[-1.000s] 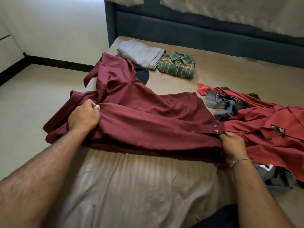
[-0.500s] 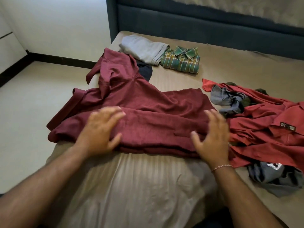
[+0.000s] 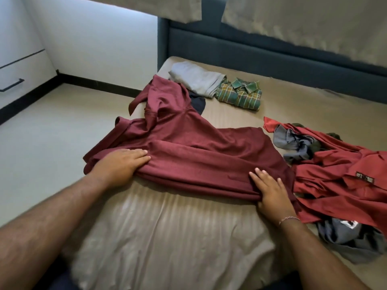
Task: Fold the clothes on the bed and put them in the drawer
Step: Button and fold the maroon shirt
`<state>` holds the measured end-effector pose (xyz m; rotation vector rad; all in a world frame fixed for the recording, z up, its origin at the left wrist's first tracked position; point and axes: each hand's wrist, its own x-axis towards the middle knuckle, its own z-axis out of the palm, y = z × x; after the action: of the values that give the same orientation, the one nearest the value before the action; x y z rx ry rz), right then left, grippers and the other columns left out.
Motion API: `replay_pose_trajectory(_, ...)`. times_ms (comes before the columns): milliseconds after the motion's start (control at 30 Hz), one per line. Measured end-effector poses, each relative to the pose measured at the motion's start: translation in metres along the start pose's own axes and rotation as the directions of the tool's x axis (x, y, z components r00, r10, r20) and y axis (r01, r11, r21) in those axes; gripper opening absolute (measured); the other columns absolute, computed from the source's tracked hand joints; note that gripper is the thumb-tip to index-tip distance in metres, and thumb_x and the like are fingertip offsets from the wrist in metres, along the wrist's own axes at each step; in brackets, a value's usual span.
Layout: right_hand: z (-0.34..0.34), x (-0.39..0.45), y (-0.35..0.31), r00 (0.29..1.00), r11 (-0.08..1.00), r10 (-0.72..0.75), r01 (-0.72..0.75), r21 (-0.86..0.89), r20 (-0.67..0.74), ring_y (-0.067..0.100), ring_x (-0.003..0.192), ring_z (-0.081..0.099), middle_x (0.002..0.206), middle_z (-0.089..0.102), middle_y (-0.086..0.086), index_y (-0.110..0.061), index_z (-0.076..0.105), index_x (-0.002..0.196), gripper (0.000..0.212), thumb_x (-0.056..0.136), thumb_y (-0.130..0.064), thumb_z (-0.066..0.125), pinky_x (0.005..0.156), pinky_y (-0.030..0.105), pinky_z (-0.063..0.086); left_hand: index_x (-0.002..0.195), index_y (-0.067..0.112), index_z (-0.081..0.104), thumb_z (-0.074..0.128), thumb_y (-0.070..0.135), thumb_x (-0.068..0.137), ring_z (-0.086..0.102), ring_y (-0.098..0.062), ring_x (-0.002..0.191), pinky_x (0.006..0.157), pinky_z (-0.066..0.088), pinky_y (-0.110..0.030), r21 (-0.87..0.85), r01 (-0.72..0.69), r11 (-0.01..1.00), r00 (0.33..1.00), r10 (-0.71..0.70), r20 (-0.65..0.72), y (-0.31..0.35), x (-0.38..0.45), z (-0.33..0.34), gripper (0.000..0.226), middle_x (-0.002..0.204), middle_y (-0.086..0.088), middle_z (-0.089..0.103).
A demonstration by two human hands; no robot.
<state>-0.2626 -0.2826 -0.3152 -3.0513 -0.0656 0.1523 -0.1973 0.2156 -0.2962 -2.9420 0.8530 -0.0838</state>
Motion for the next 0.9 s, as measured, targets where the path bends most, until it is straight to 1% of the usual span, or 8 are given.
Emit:
replay_pose_trajectory(133, -0.010, 0.004, 0.010, 0.991, 0.990, 0.061, -0.045, -0.134, 0.116, 0.015, 0.160, -0.001, 0.173, -0.001, -0.016, -0.043, 0.012, 0.164, 0.090, 0.092, 0.000, 0.046, 0.122, 0.057, 0.022, 0.163, 0.041, 0.026, 0.050, 0.031, 0.104, 0.051, -0.018, 0.143, 0.103, 0.050, -0.035, 0.040, 0.137, 0.990, 0.980, -0.141, 0.143, -0.028, -0.016, -0.026, 0.064, 0.170, 0.012, 0.025)
replay_pose_trajectory(233, -0.021, 0.008, 0.012, 0.978, 0.986, 0.004, 0.030, -0.163, 0.207, 0.023, 0.160, 0.005, 0.174, 0.000, -0.011, -0.046, 0.011, 0.160, 0.084, 0.096, 0.001, 0.040, 0.124, 0.054, 0.028, 0.164, 0.047, 0.014, 0.041, 0.027, 0.106, 0.057, -0.018, 0.135, 0.100, 0.047, -0.031, 0.095, 0.105, 0.990, 0.958, -0.126, 0.257, -0.020, -0.022, -0.042, 0.067, 0.172, 0.019, 0.010)
replay_pose_trajectory(367, -0.032, -0.006, 0.010, 0.953, 0.970, 0.007, 0.067, -0.232, 0.303, 0.031, 0.160, 0.008, 0.174, -0.001, 0.000, -0.028, 0.005, 0.166, 0.081, 0.099, 0.002, 0.040, 0.129, 0.034, 0.010, 0.164, 0.047, 0.013, 0.040, 0.011, 0.103, 0.040, -0.012, 0.150, 0.111, 0.041, -0.027, 0.065, 0.112, 0.992, 0.951, -0.126, 0.282, -0.015, -0.043, -0.041, 0.076, 0.172, 0.021, 0.004)
replay_pose_trajectory(500, -0.036, -0.034, 0.014, 0.929, 0.966, -0.040, 0.130, -0.222, 0.368, 0.030, 0.160, 0.011, 0.174, 0.002, 0.001, -0.028, 0.010, 0.166, 0.077, 0.102, -0.004, 0.045, 0.128, 0.033, 0.010, 0.164, 0.040, 0.020, 0.040, 0.003, 0.102, 0.013, -0.005, 0.159, 0.125, 0.024, -0.026, 0.034, 0.087, 0.996, 0.940, -0.093, 0.328, -0.011, -0.066, -0.037, 0.075, 0.174, 0.015, 0.008)
replay_pose_trajectory(633, -0.048, -0.058, 0.009, 0.886, 0.966, -0.034, 0.148, -0.213, 0.462, 0.026, 0.160, 0.014, 0.174, 0.006, 0.000, -0.029, 0.015, 0.165, 0.070, 0.106, -0.010, 0.046, 0.126, 0.029, 0.010, 0.165, 0.032, 0.024, 0.045, -0.001, 0.098, 0.009, -0.008, 0.160, 0.128, 0.011, -0.022, -0.026, 0.055, 0.998, 0.942, -0.043, 0.334, -0.001, -0.099, -0.032, 0.078, 0.174, 0.008, 0.011)
replay_pose_trajectory(733, -0.054, -0.070, -0.006, 0.841, 0.966, 0.002, 0.140, -0.220, 0.541, 0.029, 0.160, 0.009, 0.174, 0.000, 0.002, -0.026, 0.008, 0.166, 0.081, 0.099, 0.002, 0.043, 0.126, 0.031, 0.009, 0.166, 0.026, 0.021, 0.050, -0.002, 0.094, 0.008, -0.012, 0.161, 0.123, 0.003, -0.017, -0.089, 0.083, 0.993, 0.944, -0.049, 0.325, 0.006, -0.119, -0.023, 0.082, 0.174, 0.002, 0.009)
replay_pose_trajectory(800, -0.055, -0.074, -0.014, 0.800, 0.960, 0.035, 0.139, -0.242, 0.599, 0.033, 0.160, 0.004, 0.174, -0.008, 0.005, -0.025, -0.003, 0.166, 0.089, 0.097, -0.004, 0.050, 0.129, 0.039, 0.009, 0.166, 0.025, 0.014, 0.054, 0.009, 0.095, 0.004, -0.015, 0.161, 0.124, 0.002, -0.020, -0.083, 0.105, 0.991, 0.932, -0.069, 0.357, 0.009, -0.123, -0.020, 0.084, 0.175, -0.001, 0.003)
replay_pose_trajectory(900, -0.060, -0.083, -0.027, 0.804, 0.969, 0.064, 0.091, -0.229, 0.591, 0.024, 0.161, -0.004, 0.173, -0.010, -0.007, -0.032, -0.002, 0.165, 0.110, 0.087, -0.052, 0.073, 0.125, 0.063, 0.006, 0.167, 0.030, 0.000, 0.046, 0.066, 0.089, -0.011, -0.009, 0.159, 0.129, 0.006, -0.037, -0.087, 0.150, 0.985, 0.900, -0.100, 0.424, 0.018, -0.125, -0.028, 0.097, 0.173, 0.008, -0.012)
